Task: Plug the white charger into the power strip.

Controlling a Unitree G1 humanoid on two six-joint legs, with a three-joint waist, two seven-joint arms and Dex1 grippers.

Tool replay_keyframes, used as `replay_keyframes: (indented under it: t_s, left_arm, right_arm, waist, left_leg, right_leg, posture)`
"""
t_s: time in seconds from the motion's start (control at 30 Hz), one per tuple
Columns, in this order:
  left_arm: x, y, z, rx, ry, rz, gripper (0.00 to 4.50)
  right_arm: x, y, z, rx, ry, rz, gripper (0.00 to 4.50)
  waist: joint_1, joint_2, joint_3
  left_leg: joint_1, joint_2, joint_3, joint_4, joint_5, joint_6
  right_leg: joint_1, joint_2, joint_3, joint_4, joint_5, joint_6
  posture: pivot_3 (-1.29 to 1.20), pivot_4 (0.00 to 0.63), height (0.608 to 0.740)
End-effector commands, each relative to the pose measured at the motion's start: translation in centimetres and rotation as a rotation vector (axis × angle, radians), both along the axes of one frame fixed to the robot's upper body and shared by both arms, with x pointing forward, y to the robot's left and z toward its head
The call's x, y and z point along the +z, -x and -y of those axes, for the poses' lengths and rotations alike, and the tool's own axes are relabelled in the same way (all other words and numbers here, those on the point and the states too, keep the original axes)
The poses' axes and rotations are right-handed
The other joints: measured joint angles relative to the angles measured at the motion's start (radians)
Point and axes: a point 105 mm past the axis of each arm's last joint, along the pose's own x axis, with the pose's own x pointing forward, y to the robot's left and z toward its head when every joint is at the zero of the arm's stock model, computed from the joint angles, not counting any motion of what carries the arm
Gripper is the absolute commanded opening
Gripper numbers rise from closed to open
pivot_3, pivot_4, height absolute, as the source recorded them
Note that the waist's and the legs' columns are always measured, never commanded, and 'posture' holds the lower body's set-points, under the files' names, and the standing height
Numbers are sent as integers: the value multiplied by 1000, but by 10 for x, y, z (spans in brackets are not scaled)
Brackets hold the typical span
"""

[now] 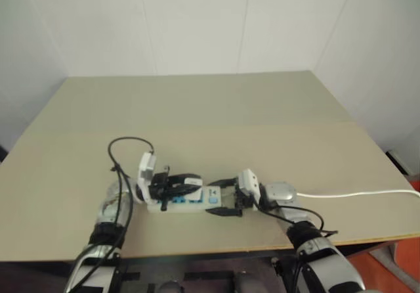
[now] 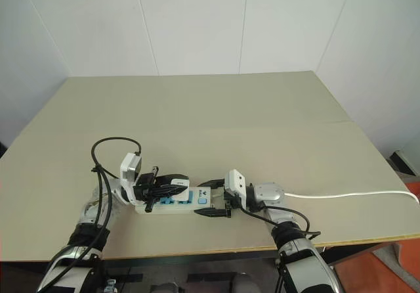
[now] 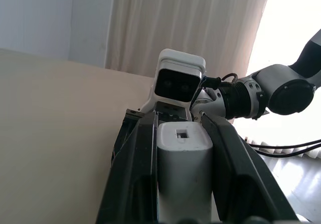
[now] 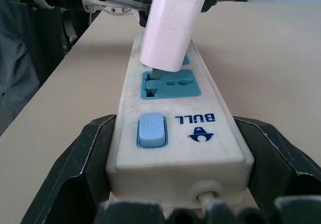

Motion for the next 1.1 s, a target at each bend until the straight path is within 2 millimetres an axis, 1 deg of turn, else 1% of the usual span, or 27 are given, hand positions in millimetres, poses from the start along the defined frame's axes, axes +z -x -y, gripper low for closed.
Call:
replay_keyframes:
  t_s: [0.03, 0.07, 0.13, 0.2, 0.27, 0.33, 0.73, 0.87, 1.1]
  left_arm:
    - [3, 0, 4, -12, 11, 33, 1023]
    - [2, 0, 4, -12, 13, 34, 1023]
    - [8, -1, 5, 0, 67, 14, 1023]
    - [8, 0, 6, -8, 67, 17, 1023]
    - [0, 3, 5, -17, 16, 22, 1023]
    - [-3, 3, 4, -17, 5, 18, 1023]
    - [-12, 3, 11, -23, 7, 0, 1023]
    - [-10, 1, 11, -6, 40, -18, 1023]
    - [-27, 11, 19, -61, -58, 0, 1023]
  right_arm:
    - [-15, 6, 3, 6, 57, -45, 3392]
    - [-15, 6, 2, 7, 56, -46, 3392]
    - [-15, 6, 2, 9, 56, -48, 3392]
    - [-15, 7, 2, 10, 56, -48, 3392]
    - [-15, 7, 2, 11, 51, -52, 3392]
    - [-14, 7, 2, 12, 49, -54, 3392]
    - [-15, 8, -1, 10, 44, -59, 3392]
    - [-16, 9, 0, 10, 45, -60, 3392]
    - [-16, 10, 1, 11, 46, -59, 3392]
  waist:
    - [0, 0, 0]
    - [0, 0, 0]
    - [0, 0, 0]
    - [0, 0, 0]
    - [-1, 0, 0]
    - [-1, 0, 0]
    - [0, 0, 0]
    - [0, 1, -1]
    - [5, 1, -4]
  left_leg:
    - [0, 0, 0, 0, 0, 0]
    - [0, 0, 0, 0, 0, 0]
    - [0, 0, 0, 0, 0, 0]
    - [0, 0, 0, 0, 0, 0]
    - [0, 0, 0, 0, 0, 0]
    - [0, 0, 0, 0, 0, 0]
    - [0, 0, 0, 0, 0, 0]
    - [0, 0, 0, 0, 0, 0]
    - [0, 0, 0, 0, 0, 1]
  right_leg:
    - [0, 0, 0, 0, 0, 0]
    - [0, 0, 0, 0, 0, 0]
    - [0, 0, 0, 0, 0, 0]
    - [0, 0, 0, 0, 0, 0]
    - [0, 0, 0, 0, 0, 0]
    - [0, 0, 0, -1, 0, 0]
    - [0, 0, 0, -1, 0, 0]
    - [0, 0, 0, -2, 0, 0]
    - [1, 0, 0, -2, 0, 0]
  posture:
    - [0, 150, 740]
    - [0, 150, 740]
    - [0, 150, 740]
    - [0, 150, 740]
    - [0, 150, 740]
    - [0, 150, 740]
    - [0, 150, 740]
    - [0, 150, 740]
    - [0, 150, 740]
